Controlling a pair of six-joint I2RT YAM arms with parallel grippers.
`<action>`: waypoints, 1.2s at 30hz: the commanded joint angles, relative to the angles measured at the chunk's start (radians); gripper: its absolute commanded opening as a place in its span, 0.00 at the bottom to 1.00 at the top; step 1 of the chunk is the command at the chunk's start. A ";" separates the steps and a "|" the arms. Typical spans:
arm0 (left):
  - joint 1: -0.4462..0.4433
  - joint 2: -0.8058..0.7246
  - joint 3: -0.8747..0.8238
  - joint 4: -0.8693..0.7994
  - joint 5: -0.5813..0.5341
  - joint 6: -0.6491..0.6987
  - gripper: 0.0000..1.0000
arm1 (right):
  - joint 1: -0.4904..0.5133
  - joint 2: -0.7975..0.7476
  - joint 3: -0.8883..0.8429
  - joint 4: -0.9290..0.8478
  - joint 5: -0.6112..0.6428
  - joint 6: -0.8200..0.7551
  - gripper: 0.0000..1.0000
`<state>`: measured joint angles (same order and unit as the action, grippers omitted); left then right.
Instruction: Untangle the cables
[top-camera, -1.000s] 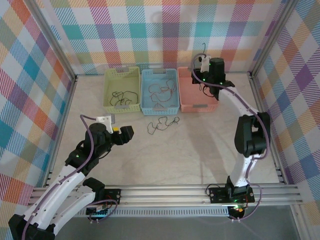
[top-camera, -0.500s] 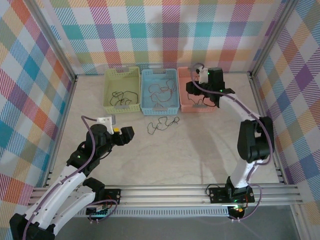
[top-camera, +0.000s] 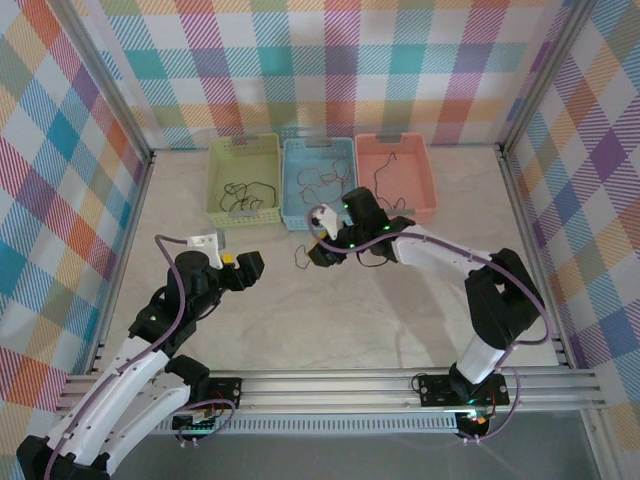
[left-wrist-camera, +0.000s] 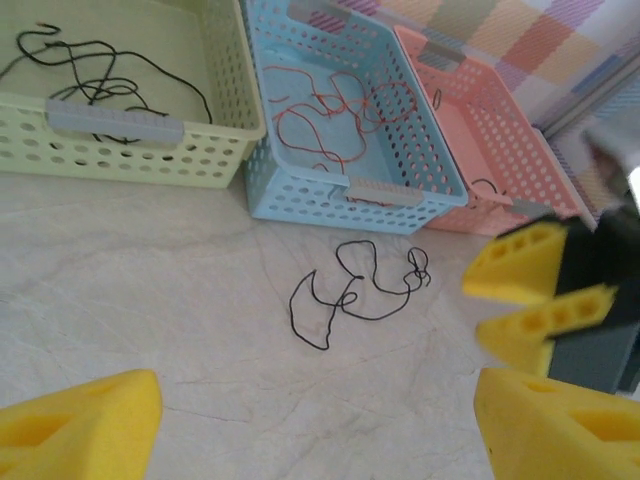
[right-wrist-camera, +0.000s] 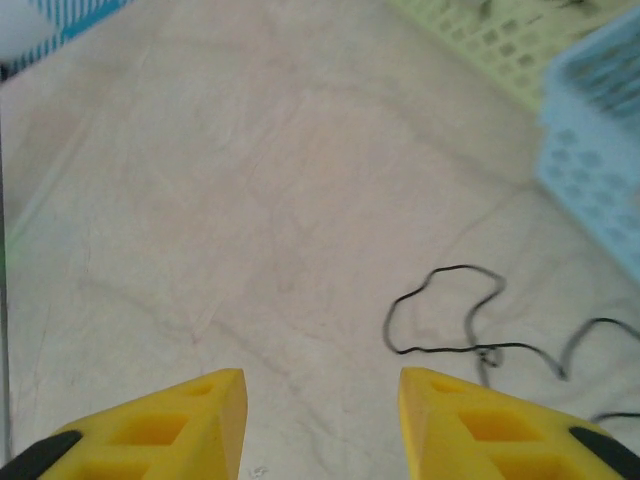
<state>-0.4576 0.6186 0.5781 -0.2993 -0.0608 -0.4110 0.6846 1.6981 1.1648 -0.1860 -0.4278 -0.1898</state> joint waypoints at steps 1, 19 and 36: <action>-0.005 -0.033 -0.002 -0.063 -0.127 -0.041 0.80 | 0.027 0.096 0.057 -0.052 0.004 -0.061 0.45; -0.006 -0.072 -0.010 -0.078 -0.167 -0.051 0.81 | 0.099 0.399 0.328 -0.211 0.124 -0.106 0.47; -0.005 -0.075 -0.010 -0.081 -0.159 -0.051 0.81 | 0.124 0.488 0.361 -0.277 0.304 -0.209 0.40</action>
<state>-0.4576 0.5541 0.5781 -0.3683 -0.2115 -0.4557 0.8001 2.1387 1.5063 -0.4110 -0.1707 -0.3580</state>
